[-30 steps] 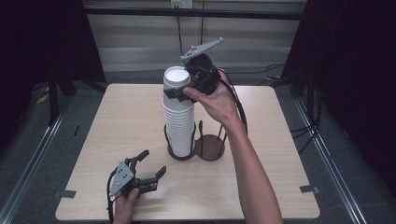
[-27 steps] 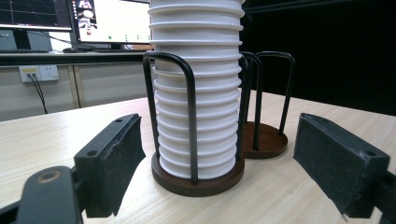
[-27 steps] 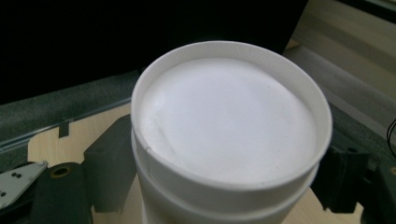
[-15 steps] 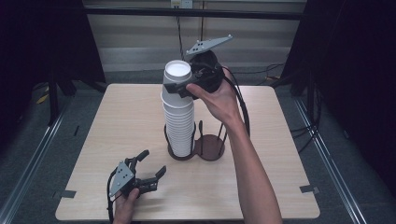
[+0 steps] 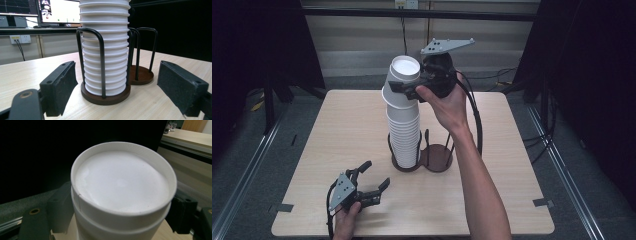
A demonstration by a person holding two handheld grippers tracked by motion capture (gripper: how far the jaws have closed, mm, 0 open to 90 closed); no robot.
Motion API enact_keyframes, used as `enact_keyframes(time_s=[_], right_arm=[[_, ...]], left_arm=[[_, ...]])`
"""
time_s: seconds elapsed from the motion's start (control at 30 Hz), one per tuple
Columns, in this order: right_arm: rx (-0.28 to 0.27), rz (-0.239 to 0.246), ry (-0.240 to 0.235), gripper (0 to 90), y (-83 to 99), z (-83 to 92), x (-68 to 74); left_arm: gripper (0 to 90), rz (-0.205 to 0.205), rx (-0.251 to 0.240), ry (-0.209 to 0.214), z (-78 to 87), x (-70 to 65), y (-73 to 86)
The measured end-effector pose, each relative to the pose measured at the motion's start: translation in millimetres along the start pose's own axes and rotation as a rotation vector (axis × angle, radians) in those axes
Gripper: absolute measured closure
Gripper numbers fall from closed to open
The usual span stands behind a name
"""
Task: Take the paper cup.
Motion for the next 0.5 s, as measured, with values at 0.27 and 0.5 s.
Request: enact_keyframes(time_s=[0.27,0.5], right_arm=[[-0.065,-0.033,-0.011,21.4,-2.0,7.7,-2.6],[-0.101,-0.039,-0.001,21.4,-3.5,12.3,-3.3]], left_arm=[[15.6,-0.002,0.003,0.001,0.2,0.2,0.1],[15.6,-0.001,0.003,0.001,0.2,0.1,0.1]])
Point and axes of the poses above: each handheld gripper's, and its own axes: z roughly backward along the jaws, y roughly out of its underside, x roughly to its left, the point moved 3 cm from there along -z, roughly forward along the jaws, and after that the axes turned 12 degrees about y, right-handed, at the moved point
